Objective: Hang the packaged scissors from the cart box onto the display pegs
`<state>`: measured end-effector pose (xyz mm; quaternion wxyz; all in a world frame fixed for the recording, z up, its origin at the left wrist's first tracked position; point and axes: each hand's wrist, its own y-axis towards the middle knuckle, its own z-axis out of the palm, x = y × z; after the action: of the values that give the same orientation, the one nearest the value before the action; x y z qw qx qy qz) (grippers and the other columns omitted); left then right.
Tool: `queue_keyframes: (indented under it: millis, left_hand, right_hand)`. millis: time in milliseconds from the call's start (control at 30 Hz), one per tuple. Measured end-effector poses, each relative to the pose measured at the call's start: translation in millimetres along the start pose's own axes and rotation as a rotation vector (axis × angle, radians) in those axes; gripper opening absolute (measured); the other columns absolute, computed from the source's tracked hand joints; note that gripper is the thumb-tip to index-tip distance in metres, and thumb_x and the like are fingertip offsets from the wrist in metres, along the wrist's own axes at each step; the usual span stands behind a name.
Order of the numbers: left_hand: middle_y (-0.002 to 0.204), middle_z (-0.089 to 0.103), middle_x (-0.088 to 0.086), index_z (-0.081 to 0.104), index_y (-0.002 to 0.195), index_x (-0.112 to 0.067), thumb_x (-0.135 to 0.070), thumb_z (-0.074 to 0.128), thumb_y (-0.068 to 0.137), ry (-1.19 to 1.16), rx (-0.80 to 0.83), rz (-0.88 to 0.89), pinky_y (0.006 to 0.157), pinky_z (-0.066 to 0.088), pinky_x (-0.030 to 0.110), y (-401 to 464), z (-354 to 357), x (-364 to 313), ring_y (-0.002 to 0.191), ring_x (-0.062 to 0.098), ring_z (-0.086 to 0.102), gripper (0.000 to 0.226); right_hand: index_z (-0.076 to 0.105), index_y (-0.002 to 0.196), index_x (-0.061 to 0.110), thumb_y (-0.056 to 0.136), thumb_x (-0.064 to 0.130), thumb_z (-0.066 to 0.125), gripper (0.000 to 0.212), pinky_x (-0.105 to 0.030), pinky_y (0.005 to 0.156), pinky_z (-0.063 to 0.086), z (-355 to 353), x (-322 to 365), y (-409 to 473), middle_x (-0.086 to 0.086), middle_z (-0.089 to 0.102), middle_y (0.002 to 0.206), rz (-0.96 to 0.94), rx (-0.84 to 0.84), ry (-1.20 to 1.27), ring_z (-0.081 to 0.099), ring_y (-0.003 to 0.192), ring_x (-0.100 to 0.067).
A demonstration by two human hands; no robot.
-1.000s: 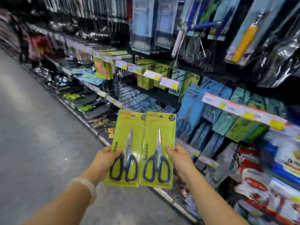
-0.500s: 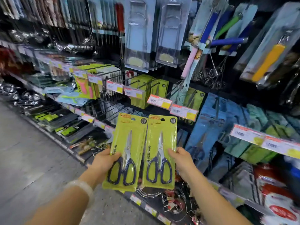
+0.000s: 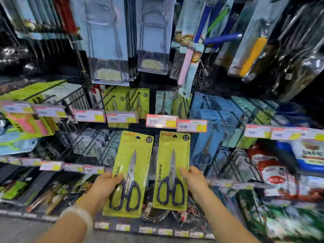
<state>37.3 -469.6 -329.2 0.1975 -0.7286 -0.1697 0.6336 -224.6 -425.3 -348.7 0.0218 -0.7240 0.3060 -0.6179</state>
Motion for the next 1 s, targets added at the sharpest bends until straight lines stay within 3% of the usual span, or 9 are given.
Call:
queue_keyframes:
  millis: [167, 300, 400, 467, 567, 633, 833, 933, 1000]
  left_hand:
    - [0.096, 0.071, 0.017, 0.066, 0.090, -0.005, -0.012, 0.063, 0.088, 0.011, 0.030, -0.004, 0.095, 0.049, 0.046, 18, 0, -2, 0.096, 0.033, 0.065, 0.007]
    - [0.102, 0.070, 0.014, 0.067, 0.094, -0.006, -0.015, 0.065, 0.087, 0.009, 0.054, -0.014, 0.089, 0.050, 0.036, 23, 4, -5, 0.098, 0.029, 0.064, 0.011]
    - [0.109, 0.069, 0.011, 0.067, 0.106, -0.009, -0.021, 0.065, 0.087, 0.027, 0.079, -0.020, 0.098, 0.047, 0.042, 24, 5, -10, 0.104, 0.030, 0.062, 0.022]
    - [0.109, 0.069, 0.009, 0.067, 0.101, -0.014, -0.022, 0.063, 0.089, 0.041, 0.090, -0.022, 0.102, 0.044, 0.042, 22, 5, -14, 0.106, 0.029, 0.061, 0.015]
    - [0.112, 0.067, 0.007, 0.065, 0.100, -0.016, -0.024, 0.064, 0.088, 0.045, 0.082, -0.036, 0.103, 0.041, 0.040, 26, 4, -16, 0.108, 0.028, 0.059, 0.014]
    - [0.124, 0.063, 0.008, 0.062, 0.117, -0.014, -0.029, 0.066, 0.085, 0.065, 0.080, -0.041, 0.108, 0.037, 0.048, 31, 6, -15, 0.116, 0.030, 0.056, 0.035]
    - [0.136, 0.053, 0.008, 0.051, 0.130, -0.010, -0.026, 0.061, 0.090, 0.070, 0.135, -0.004, 0.111, 0.031, 0.045, 26, 26, -26, 0.128, 0.029, 0.046, 0.044]
    - [0.150, 0.035, 0.010, 0.032, 0.143, -0.006, -0.026, 0.060, 0.090, 0.058, 0.133, 0.016, 0.114, 0.024, 0.047, 26, 33, -31, 0.138, 0.030, 0.033, 0.063]
    - [0.148, 0.037, 0.012, 0.034, 0.141, -0.003, -0.023, 0.058, 0.092, 0.069, 0.138, 0.035, 0.113, 0.026, 0.045, 24, 36, -34, 0.136, 0.031, 0.035, 0.058]
  right_hand:
    - [0.055, 0.109, 0.007, 0.090, 0.029, 0.059, 0.029, -0.042, 0.095, 0.048, -1, 7, -3, -0.010, 0.062, 0.109, 0.015, -0.059, 0.061, 0.058, 0.102, -0.027]
    - [0.049, 0.087, 0.011, 0.093, 0.026, 0.054, 0.016, -0.025, 0.063, 0.040, -5, 13, 1, -0.005, 0.051, 0.083, -0.036, -0.050, 0.033, 0.047, 0.076, -0.016]
    - [0.051, 0.105, -0.006, 0.093, 0.025, 0.053, 0.034, -0.025, 0.065, 0.042, -3, 15, 8, -0.018, 0.054, 0.089, -0.054, -0.045, -0.026, 0.049, 0.082, -0.019]
    - [0.048, 0.113, -0.010, 0.093, 0.024, 0.052, 0.039, -0.024, 0.064, 0.041, -1, 19, 9, -0.020, 0.053, 0.092, -0.093, -0.048, -0.066, 0.054, 0.083, -0.024]
    - [0.048, 0.097, -0.008, 0.093, 0.026, 0.052, 0.034, -0.029, 0.064, 0.036, -2, 23, 12, -0.027, 0.044, 0.084, -0.137, -0.080, -0.027, 0.043, 0.070, -0.020]
    - [0.047, 0.083, 0.004, 0.093, 0.024, 0.052, 0.023, -0.031, 0.064, 0.032, -7, 26, 16, -0.012, 0.039, 0.074, -0.156, -0.123, 0.021, 0.038, 0.069, -0.018]
    - [0.046, 0.079, 0.010, 0.093, 0.025, 0.052, 0.021, -0.030, 0.059, 0.028, -25, 24, 26, -0.004, 0.036, 0.069, -0.165, -0.174, 0.055, 0.034, 0.064, -0.018]
    - [0.048, 0.078, 0.011, 0.093, 0.025, 0.054, 0.021, -0.030, 0.064, 0.033, -28, 23, 29, -0.004, 0.038, 0.069, -0.169, -0.141, 0.034, 0.037, 0.065, -0.018]
    - [0.049, 0.079, 0.011, 0.092, 0.025, 0.055, 0.020, -0.030, 0.068, 0.035, -27, 25, 27, -0.005, 0.042, 0.072, -0.158, -0.125, 0.034, 0.040, 0.068, -0.019]
